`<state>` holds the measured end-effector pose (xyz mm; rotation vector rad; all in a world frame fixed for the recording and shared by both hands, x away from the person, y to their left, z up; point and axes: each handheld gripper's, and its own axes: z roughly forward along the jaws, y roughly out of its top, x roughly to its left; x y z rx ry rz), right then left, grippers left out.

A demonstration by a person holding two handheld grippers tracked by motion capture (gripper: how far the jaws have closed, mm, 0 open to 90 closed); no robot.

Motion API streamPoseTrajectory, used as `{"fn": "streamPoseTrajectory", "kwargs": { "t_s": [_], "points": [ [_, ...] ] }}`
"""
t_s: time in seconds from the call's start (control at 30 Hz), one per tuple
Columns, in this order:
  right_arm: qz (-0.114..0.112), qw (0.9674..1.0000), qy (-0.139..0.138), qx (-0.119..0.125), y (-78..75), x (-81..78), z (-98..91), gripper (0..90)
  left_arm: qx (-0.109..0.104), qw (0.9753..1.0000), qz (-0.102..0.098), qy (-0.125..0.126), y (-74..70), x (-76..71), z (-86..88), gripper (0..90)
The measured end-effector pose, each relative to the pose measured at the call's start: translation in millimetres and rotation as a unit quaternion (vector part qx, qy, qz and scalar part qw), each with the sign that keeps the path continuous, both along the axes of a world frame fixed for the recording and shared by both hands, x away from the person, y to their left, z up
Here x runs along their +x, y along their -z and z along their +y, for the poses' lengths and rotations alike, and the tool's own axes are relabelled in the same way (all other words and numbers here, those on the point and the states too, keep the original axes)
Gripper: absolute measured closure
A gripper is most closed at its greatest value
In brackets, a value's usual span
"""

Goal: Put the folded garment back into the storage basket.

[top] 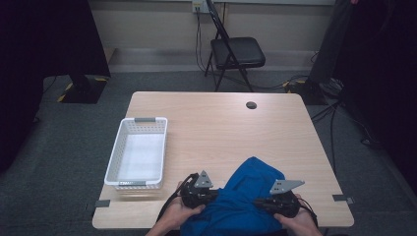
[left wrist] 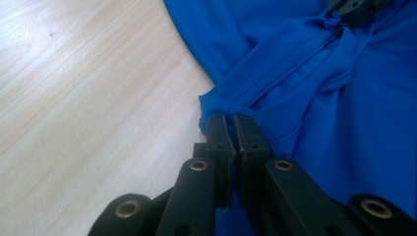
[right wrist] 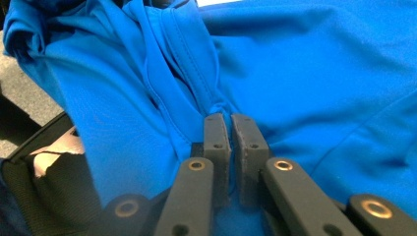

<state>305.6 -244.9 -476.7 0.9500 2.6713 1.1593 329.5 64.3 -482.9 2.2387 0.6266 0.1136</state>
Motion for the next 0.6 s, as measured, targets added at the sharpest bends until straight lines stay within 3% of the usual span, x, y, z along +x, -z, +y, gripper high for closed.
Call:
{"fn": "streamPoseTrajectory", "kwargs": {
  "t_s": [0.17, 0.43, 0.6],
  "points": [
    [-0.002, 0.9997, 0.004, 0.026, -9.2, 1.5, -4.8, 86.0, -0.023, 0.9997, -0.001, -0.008, -10.7, -4.8, 13.6, 86.6],
    [-0.042, 0.9956, 0.023, 0.080, -39.0, 1.0, -17.8, 86.1, -0.070, 0.9969, -0.031, -0.019, -36.0, -8.5, 25.0, 86.6],
    [-0.055, 0.9932, 0.020, 0.100, -50.9, 2.6, -15.9, 86.2, -0.079, 0.9954, -0.048, -0.023, -44.4, -13.3, 32.5, 86.6]
  ]
}}
